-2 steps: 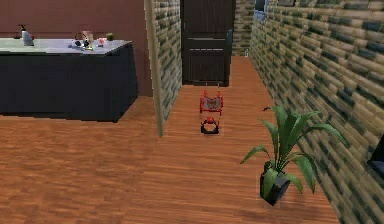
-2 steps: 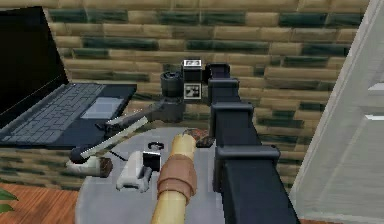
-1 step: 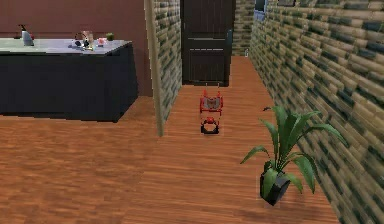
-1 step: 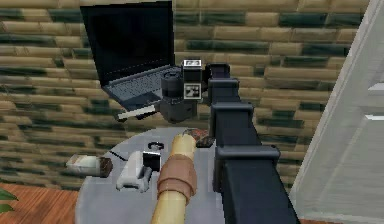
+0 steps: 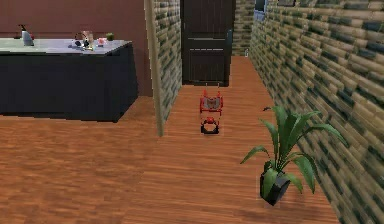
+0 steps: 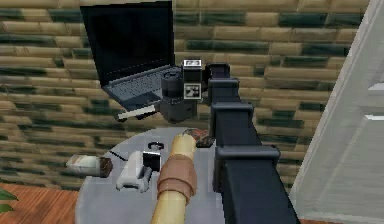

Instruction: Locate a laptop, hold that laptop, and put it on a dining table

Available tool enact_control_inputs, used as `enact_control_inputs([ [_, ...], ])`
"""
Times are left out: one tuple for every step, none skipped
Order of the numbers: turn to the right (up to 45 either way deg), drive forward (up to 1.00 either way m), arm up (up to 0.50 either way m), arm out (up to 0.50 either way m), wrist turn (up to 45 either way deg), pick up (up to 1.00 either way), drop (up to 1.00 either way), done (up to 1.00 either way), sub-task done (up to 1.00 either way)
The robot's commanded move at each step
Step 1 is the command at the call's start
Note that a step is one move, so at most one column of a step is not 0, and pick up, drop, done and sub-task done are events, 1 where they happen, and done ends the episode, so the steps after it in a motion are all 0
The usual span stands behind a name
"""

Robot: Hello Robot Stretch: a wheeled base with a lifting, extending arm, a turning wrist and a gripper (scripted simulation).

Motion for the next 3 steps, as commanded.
enact_control_inputs([
  [0.0,0.0,0.0,0.0,36.0,0.0,0.0,0.0,0.0],
  [0.0,0.0,0.0,0.0,0.0,0.0,1.0,0.0,0.0],
  [0.0,0.0,0.0,-0.1,0.0,0.0,0.0,0.0,0.0],
])
